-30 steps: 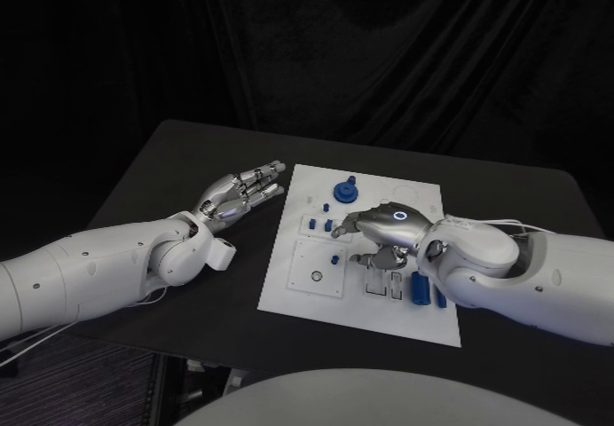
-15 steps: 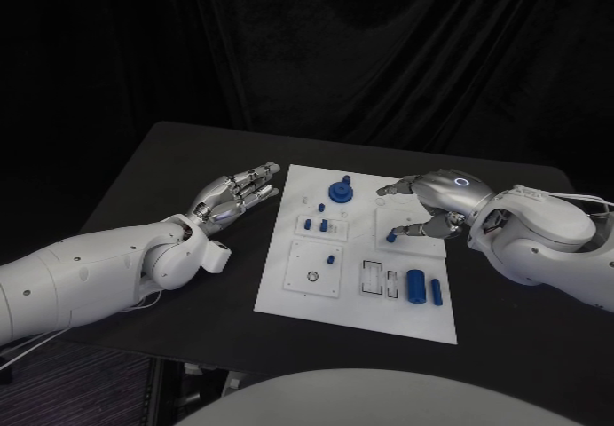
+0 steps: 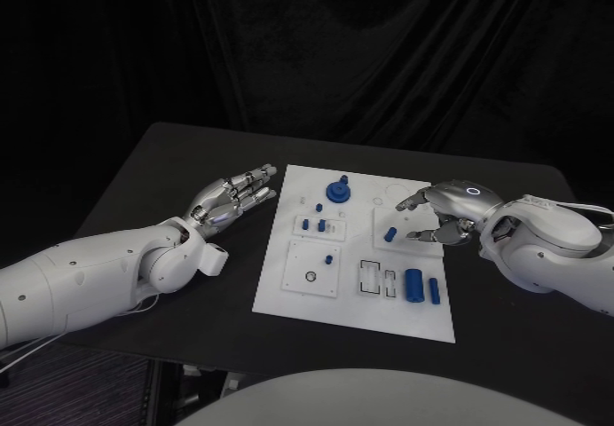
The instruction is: Assemble the parts on the task board
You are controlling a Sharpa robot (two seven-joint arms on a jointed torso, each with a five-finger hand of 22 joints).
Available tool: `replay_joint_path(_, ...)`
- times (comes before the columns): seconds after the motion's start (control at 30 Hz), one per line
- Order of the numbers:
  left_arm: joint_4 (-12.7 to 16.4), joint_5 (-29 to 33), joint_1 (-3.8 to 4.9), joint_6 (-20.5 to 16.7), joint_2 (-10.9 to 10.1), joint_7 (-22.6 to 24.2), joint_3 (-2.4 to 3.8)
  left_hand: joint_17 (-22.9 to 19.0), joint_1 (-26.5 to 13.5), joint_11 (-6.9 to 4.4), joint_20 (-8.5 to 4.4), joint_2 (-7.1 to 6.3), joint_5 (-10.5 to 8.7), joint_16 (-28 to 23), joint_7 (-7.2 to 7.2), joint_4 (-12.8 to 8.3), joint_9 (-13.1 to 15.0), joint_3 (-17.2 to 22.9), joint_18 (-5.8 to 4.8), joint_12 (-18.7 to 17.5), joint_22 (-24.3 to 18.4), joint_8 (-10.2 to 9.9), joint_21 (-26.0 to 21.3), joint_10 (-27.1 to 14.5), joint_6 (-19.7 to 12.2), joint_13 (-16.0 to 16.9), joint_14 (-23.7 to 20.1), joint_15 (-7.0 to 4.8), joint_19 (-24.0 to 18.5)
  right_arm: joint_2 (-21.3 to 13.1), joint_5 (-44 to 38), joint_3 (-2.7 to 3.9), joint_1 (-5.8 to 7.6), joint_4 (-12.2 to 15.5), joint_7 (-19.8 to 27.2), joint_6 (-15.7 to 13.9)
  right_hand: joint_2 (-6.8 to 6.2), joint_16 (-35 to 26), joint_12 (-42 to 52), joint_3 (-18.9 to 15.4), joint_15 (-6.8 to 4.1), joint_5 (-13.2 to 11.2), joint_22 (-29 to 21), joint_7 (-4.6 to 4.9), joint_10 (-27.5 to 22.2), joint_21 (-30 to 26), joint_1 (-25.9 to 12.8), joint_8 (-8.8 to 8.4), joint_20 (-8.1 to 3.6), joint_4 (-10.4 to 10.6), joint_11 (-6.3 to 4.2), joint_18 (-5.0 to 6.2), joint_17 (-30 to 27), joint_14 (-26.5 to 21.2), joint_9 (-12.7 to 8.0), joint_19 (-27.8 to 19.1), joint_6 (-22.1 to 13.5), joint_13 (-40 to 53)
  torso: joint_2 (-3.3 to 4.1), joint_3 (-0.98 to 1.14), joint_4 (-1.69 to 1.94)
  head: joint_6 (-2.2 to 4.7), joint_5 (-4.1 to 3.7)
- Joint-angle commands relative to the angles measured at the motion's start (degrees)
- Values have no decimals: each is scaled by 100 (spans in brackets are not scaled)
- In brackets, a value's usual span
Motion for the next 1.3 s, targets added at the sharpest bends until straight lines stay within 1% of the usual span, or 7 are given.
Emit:
replay_joint_path(0.03,17,30,-10,36,11,653,6,-6,7,-13,-17,35,28,6,5,17,3,29,31,-30,-5,-7,4,-31,-6,-5,-43,-9,-17,25,37,2,-42,-25,-94,16,80,27,54,11,-38,32,782,22,214,103,0,37,-24,-50,-52,-46,18,68,7,77,117,-7,2,3,8,-1,-17)
replay_joint_path(0.23,24,30,-20,49,9,646,6,-6,6,-12,-17,38,41,6,1,19,1,33,32,-32,-5,-10,4,-34,-20,-6,-43,-9,-17,142,41,3,-115,-124,5,-25,167,10,95,24,-130,116,801,104,643,172,55,68,-113,-228,-158,-63,19,115,35,125,316,19,5,8,-7,-1,-23)
replay_joint_path(0.27,27,30,-21,51,8,644,6,-7,6,-11,-17,43,45,6,2,21,1,36,32,-36,-6,-11,4,-36,-26,-6,-45,-7,-17,163,49,3,-124,-145,23,-30,194,1,85,60,-155,398,804,129,748,178,120,98,-139,-328,-183,-67,19,124,62,133,425,26,3,5,-5,-1,-26)
replay_joint_path(0.33,34,30,-23,56,7,639,6,-7,6,-11,-17,43,45,6,2,21,1,36,32,-36,-6,-11,4,-36,-26,-6,-45,-7,-17,208,94,3,-142,-194,67,-42,211,-5,75,110,-166,619,808,155,827,183,172,114,-157,-404,-198,-68,20,131,85,139,499,32,4,2,0,-1,-31)
replay_joint_path(0.53,31,30,-27,68,8,628,6,-7,6,-9,-16,49,52,6,1,22,0,41,31,-35,-8,-12,4,-37,-31,-6,-45,-5,-17,317,191,5,-178,-300,145,-31,218,-2,40,253,-189,902,823,212,986,213,255,109,-179,-535,-220,-77,40,142,131,151,591,39,5,5,-3,-1,-11)
replay_joint_path(0.77,12,30,-32,82,13,618,6,-6,6,-7,-14,52,53,6,0,23,0,43,31,-41,-5,-13,4,-40,-36,-7,-44,-2,-16,428,227,6,-217,-388,196,20,212,-8,49,308,-200,914,824,227,1084,205,247,75,-189,-556,-236,-76,39,141,136,149,563,53,5,3,-2,-1,-26)
replay_joint_path(1.3,-5,30,-57,115,17,598,6,-6,12,-4,-8,55,56,7,-2,20,-2,50,31,-46,-3,-16,6,-45,-50,-8,-42,8,-13,594,326,9,-252,-476,313,94,145,10,119,584,-271,1042,842,413,1405,246,236,57,-252,-627,-324,-83,82,156,200,161,661,145,-1,1,-3,-1,-26)
